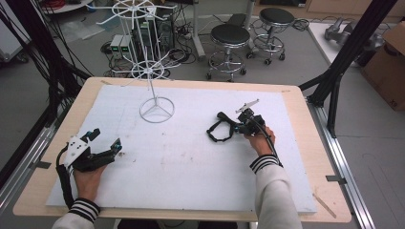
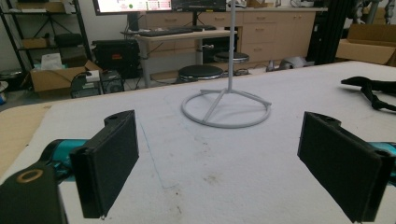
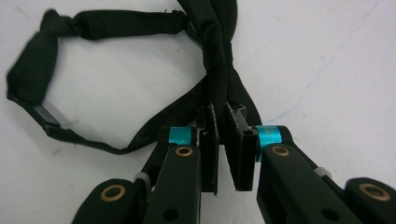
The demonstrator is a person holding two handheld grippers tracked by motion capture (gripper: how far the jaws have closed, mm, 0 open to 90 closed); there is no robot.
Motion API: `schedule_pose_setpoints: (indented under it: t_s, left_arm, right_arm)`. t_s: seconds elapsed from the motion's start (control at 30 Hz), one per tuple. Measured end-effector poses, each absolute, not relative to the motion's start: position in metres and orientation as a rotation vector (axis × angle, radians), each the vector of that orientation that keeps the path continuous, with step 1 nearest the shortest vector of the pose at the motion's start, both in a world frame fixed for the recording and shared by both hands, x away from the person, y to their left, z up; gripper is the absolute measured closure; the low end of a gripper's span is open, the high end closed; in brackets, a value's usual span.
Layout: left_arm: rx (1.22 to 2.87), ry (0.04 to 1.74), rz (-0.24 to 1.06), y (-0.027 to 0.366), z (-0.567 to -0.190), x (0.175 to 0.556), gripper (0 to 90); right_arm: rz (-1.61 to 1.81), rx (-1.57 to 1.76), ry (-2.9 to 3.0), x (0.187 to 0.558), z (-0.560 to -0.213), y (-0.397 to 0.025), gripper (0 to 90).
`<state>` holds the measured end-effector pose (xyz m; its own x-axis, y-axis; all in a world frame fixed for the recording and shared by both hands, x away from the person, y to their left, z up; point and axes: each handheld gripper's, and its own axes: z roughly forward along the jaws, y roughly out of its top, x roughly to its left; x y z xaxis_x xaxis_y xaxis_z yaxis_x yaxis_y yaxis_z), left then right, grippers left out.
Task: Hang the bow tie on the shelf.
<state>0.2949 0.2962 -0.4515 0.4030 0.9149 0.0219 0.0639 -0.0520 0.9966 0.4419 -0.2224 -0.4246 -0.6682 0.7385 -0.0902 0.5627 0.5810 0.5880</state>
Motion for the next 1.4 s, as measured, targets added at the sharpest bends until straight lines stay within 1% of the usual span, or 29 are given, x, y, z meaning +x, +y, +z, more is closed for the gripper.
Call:
schedule_pose_setpoints:
  t_s: [0.47, 0.7, 1.0, 1.4]
  left_arm:
    - [1.458, 0.927, 0.89, 0.296, -0.452, 0.295, 12.7]
    - [1.458, 0.926, 0.89, 0.296, -0.452, 0.295, 12.7]
    - [1.467, 0.92, 0.893, 0.296, -0.451, 0.294, 12.7]
    - [1.466, 0.92, 0.895, 0.295, -0.451, 0.295, 12.7]
  right_arm:
    - [1.021, 1.075, 2.428, 0.439, -0.416, -0.221, 83.9]
    - [1.109, 1.02, 2.38, 0.435, -0.408, -0.218, 83.9]
    - [1.332, 1.013, 2.293, 0.43, -0.398, -0.218, 83.9]
    - [1.392, 0.979, 2.239, 0.423, -0.387, -0.216, 83.8]
